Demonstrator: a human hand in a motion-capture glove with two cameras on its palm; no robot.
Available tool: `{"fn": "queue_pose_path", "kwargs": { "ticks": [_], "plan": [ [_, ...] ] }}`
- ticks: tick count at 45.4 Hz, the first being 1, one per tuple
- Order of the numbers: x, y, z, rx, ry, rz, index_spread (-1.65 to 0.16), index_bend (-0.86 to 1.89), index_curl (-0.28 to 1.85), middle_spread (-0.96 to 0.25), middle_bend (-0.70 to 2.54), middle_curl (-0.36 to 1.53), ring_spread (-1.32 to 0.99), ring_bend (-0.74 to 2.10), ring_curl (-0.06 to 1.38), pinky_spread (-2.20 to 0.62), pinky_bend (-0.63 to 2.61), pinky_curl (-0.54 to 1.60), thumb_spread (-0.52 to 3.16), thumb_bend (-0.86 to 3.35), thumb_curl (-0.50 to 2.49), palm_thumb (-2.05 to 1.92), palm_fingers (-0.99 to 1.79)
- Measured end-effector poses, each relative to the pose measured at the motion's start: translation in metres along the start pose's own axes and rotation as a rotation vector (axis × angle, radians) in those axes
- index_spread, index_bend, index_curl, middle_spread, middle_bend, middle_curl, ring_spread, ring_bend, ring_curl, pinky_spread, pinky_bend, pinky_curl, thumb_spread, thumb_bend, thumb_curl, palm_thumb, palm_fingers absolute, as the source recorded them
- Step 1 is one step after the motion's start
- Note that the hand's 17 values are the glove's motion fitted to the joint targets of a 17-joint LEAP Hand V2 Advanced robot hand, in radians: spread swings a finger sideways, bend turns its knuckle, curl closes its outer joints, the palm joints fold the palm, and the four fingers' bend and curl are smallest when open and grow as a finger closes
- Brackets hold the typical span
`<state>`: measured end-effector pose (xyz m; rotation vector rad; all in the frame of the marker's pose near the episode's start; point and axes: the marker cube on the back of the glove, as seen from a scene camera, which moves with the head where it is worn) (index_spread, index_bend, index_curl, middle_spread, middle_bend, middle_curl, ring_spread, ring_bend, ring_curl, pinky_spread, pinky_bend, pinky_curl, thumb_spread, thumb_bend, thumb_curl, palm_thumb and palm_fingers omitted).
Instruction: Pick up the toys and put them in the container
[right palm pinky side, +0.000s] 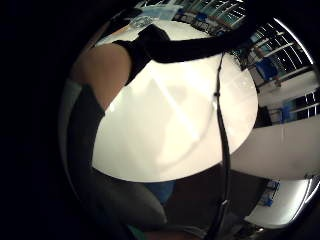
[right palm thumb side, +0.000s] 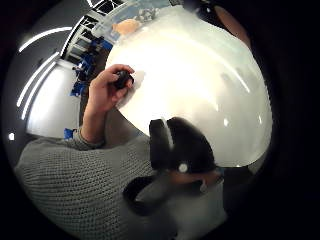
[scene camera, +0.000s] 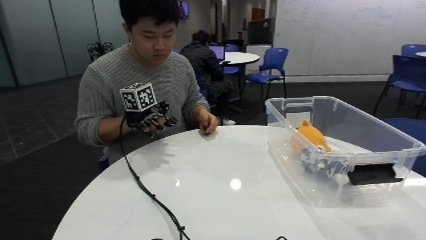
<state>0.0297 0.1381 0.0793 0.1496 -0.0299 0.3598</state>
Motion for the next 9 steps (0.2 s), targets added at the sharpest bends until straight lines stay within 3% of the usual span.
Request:
{"fn": "queue_pose_path", "kwargs": {
  "ticks": [9],
  "plan": [
    [0.0073, -0.0066, -0.0029, -0.011, -0.010, -0.001, -0.37, 0.20, 0.44, -0.12, 0.16, 0.26, -0.04, 0.19, 0.34, 0.03, 0.96, 0.31, 1.42, -0.01, 0.26, -0.01, -0.03]
  ]
}}
